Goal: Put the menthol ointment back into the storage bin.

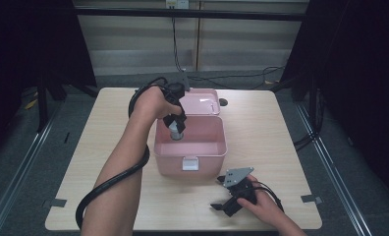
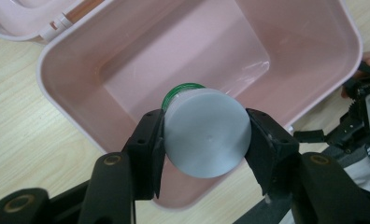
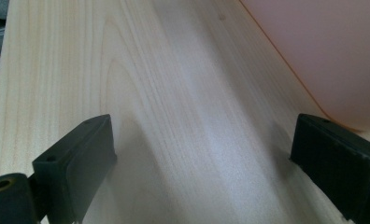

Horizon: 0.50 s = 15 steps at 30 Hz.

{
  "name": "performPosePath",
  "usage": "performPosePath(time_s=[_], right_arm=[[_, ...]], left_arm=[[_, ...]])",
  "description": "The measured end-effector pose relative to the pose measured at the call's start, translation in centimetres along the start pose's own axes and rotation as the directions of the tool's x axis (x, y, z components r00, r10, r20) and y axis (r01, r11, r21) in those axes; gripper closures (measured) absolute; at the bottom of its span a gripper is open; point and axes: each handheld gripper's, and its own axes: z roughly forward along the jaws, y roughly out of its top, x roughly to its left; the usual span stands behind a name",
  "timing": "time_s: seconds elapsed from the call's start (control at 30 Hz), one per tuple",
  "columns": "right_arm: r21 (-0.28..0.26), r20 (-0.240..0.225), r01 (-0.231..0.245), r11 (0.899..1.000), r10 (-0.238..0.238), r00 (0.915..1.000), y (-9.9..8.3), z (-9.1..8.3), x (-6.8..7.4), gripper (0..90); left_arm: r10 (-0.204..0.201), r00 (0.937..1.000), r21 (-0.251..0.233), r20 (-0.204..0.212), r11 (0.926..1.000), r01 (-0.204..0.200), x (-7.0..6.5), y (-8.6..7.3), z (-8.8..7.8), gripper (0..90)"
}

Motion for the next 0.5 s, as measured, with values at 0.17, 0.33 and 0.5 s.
performPosePath(time_s=[0.17, 0.33, 0.5], right_arm=[[0.0, 0.0, -0.001, 1.0, 0.001, 1.0, 0.0, 0.0, 0.0, 5.8], [0.0, 0.001, -0.001, 1.0, 0.001, 1.0, 0.0, 0.0, 0.0, 5.8], [-0.001, 0.002, 0.0, 1.0, 0.0, 1.0, 0.0, 0.0, 0.0, 5.8]], left_arm=[[-0.015, 0.9998, -0.008, -0.012, 0.9999, 0.015, 0.3, 0.5, 0.7, 50.0], [-0.039, 0.9992, -0.013, -0.011, 0.9992, 0.038, 0.4, 0.9, 1.4, 50.0], [-0.053, 0.9983, -0.022, -0.022, 0.9984, 0.053, 0.6, 1.3, 2.0, 50.1]])
